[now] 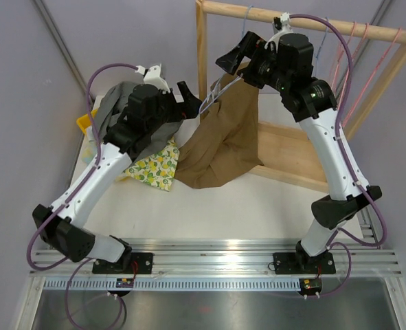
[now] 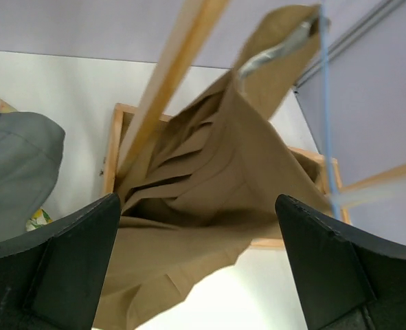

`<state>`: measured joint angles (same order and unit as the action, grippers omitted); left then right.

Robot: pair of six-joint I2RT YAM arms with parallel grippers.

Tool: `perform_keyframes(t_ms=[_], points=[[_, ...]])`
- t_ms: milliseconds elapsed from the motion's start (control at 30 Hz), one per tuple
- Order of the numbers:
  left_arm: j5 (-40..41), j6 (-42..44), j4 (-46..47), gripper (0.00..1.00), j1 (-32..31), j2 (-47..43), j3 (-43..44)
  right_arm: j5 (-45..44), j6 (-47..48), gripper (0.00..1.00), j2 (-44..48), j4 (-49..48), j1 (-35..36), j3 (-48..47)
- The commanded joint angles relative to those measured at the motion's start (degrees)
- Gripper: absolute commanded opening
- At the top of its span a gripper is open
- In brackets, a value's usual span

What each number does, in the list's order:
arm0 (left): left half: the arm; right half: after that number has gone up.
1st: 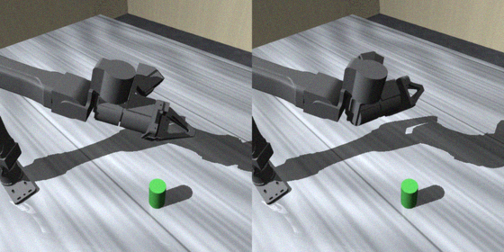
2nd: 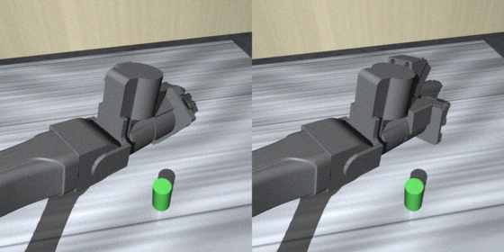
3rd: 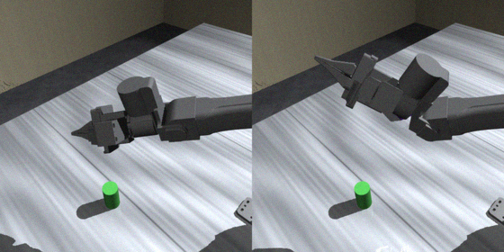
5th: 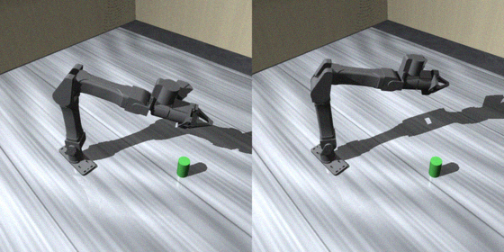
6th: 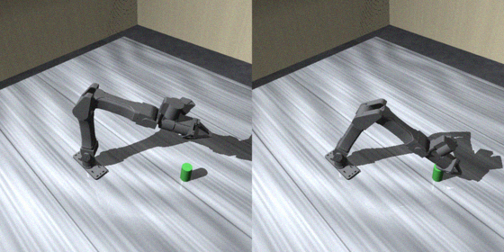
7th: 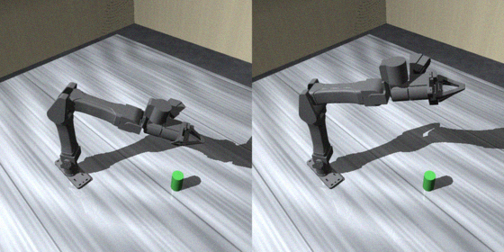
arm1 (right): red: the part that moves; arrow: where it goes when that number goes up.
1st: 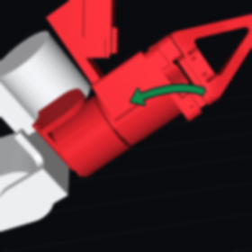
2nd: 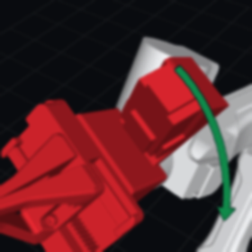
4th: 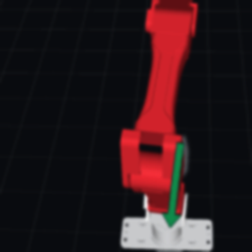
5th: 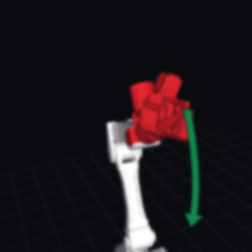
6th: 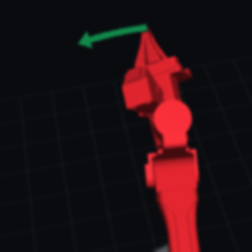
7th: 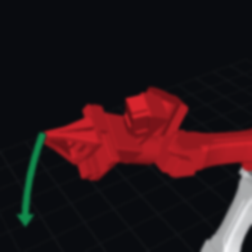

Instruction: Remove the skirt from the hanger

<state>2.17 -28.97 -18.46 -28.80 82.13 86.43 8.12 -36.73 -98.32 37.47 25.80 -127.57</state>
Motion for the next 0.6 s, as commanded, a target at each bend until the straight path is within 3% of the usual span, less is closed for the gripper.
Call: perform_keyframes(t_ms=[0, 133, 200, 267, 300, 400, 433, 567], points=[[4.6, -0.6, 4.7, 0.99, -2.9, -6.6, -1.1, -2.5, -0.4, 0.97, -2.4, -3.0, 2.0, -1.9], [7.3, 0.8, 4.1, 0.99, -6.2, -9.4, -2.1, -3.2, -0.5, 0.94, -5.2, -2.1, 3.1, -4.4], [8.3, 0.9, 2.4, 0.99, -6.4, -10.4, -2.1, -3.6, -0.4, 0.85, -5.6, -2.1, 3.7, -4.8], [8.9, 1.2, 2.2, 0.99, -6.5, -12.1, -3.9, -4.4, -0.7, 0.62, -5.9, -1.9, 4.0, -4.9], [9.0, 1.4, 2.5, 0.99, -6.5, -12.7, -4.7, -4.5, -0.6, 0.41, -5.9, -1.9, 4.0, -4.9], [10.3, 1.8, 2.6, 0.99, -6.5, -14.7, -7.6, -5.2, -0.4, 0.05, -5.7, -0.8, 4.0, -5.1], [11.2, 2.5, 1.8, 0.99, -6.5, -15.1, -7.8, -5.4, -0.2, 0.00, -5.5, -0.2, 4.1, -5.2], [12.7, 3.9, -0.1, 0.99, -6.5, -16.8, -7.9, -5.9, 0.7, 0.00, -4.4, 1.2, 4.0, -6.0]])
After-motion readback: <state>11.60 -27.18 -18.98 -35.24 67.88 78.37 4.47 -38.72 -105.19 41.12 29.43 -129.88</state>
